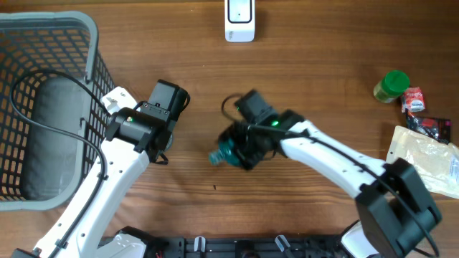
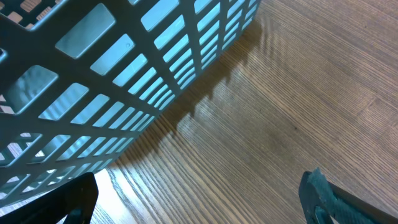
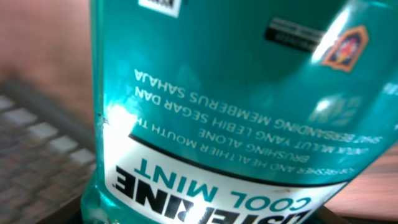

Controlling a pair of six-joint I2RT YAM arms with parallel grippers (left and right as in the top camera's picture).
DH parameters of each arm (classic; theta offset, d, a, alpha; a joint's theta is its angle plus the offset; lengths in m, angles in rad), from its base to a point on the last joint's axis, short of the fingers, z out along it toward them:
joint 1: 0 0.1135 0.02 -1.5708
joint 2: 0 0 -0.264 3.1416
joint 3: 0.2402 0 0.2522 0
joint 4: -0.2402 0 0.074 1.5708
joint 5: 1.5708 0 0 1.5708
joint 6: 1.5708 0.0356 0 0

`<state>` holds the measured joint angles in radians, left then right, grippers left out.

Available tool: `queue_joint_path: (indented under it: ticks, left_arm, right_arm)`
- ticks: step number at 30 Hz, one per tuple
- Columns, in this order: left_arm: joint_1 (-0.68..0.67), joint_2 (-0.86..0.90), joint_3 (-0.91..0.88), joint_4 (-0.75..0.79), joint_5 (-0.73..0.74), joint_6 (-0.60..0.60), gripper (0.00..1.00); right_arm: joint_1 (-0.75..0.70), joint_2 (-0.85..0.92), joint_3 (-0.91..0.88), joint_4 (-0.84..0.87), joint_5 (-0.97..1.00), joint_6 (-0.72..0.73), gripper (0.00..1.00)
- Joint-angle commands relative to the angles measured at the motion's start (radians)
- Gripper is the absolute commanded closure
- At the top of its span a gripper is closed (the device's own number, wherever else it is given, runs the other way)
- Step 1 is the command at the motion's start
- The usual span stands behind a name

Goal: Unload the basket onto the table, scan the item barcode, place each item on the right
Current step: 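Lift and tilt the bottle upright with the right gripper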

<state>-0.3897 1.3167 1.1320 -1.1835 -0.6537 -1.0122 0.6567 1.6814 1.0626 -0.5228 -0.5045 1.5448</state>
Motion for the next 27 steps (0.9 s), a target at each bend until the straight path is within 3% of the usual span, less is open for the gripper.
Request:
queue_joint_path:
  ticks: [1, 7, 14, 23, 27]
  left_arm:
    - [0.008, 0.006, -0.006, -0.006, -0.028, -0.021, 0.00]
    - [0.008, 0.006, -0.006, -0.028, -0.027, -0.021, 0.00]
    - [0.008, 0.006, -0.006, -0.056, 0.000, -0.022, 0.00]
    - [0.008, 0.006, -0.006, -0.077, 0.023, -0.022, 0.00]
    - [0.008, 0.006, -0.006, -0.107, 0.030, -0.078, 0.00]
  right_arm:
    - [-0.054, -0.036, 0.029, 0.072, -0.224, 0.099, 0.38]
    - [-0.096, -0.036, 0.029, 0.229, -0.378, 0.225, 0.37]
    - [-0.099, -0.036, 0.029, 0.263, -0.441, 0.472, 0.33]
    - [-0.126, -0.036, 0.029, 0.361, -0.488, 0.525, 0.30]
    - [-0.155, -0.024, 0.029, 0.362, -0.485, 0.525, 0.30]
